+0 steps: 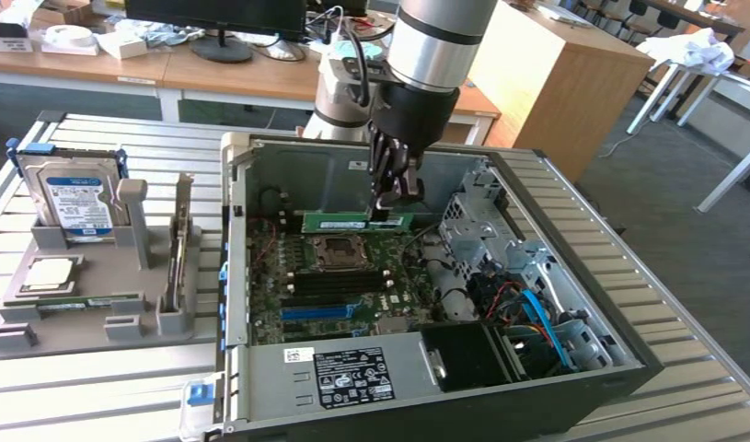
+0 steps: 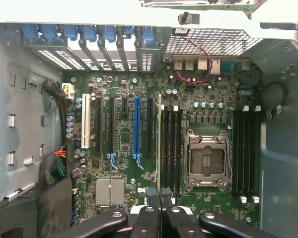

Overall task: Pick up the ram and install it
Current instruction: 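Pick up the ram and move it above insertion slot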

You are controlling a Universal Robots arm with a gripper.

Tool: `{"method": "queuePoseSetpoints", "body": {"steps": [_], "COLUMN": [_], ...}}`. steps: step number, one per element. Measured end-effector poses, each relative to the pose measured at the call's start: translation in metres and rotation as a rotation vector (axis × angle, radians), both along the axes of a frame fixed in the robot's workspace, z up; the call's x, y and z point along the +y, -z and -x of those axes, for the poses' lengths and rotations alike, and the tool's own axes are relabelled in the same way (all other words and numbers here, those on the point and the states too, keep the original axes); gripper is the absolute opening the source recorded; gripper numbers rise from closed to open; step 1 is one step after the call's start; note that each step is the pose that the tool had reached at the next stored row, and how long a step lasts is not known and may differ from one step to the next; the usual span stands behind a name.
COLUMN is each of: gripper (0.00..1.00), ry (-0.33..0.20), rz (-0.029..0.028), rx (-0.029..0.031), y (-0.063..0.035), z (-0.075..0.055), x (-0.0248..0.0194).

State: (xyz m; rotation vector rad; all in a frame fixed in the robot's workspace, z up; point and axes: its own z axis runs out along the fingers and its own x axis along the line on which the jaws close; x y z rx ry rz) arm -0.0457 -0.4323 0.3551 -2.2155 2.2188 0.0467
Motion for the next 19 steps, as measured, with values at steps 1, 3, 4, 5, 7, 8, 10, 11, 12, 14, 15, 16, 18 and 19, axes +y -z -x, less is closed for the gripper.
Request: {"method": "queuePoseSetpoints", "body": {"steps": [1,3,4,5,7,8,10,11,12,14,15,16,18,19], "gripper": [0.11,0.11,0.11,0.11,0.11,0.11,0.11,0.11,0.11,0.11,0.11,0.11,0.11,0.11], "ry": [0.0,0.0,0.0,0.0,0.0,0.0,0.0,0.0,0.0,0.0,0.0,0.0,0.0,0.0], "rz": [0.0,-0.0001,-0.0001,-0.0002,-0.0003,-0.0002,-0.0003,-0.0003,-0.0002,-0.0001,-0.0003,-0.0007,-0.0014,-0.0016], "rx": [0.0,0.0,-0.0001,-0.0001,-0.0001,0.0,0.0,0.0,0.0,0.0001,0.0,0.0,0.0,0.0], "y": [0.0,0.0001,0.0001,0.0002,0.0002,0.0002,0.0003,0.0003,0.0003,0.0003,0.0004,0.0006,0.0008,0.001], "z": [0.0,0.0,0.0,-0.0005,-0.0022,-0.0031,-0.0046,-0.0051,-0.0054,-0.0054,-0.0054,-0.0054,-0.0055,-0.0055], "x": [0.0,0.0,0.0,0.0,0.0,0.0,-0.0001,-0.0001,-0.0001,0.0,0.0,0.0002,0.0015,0.0025]}}
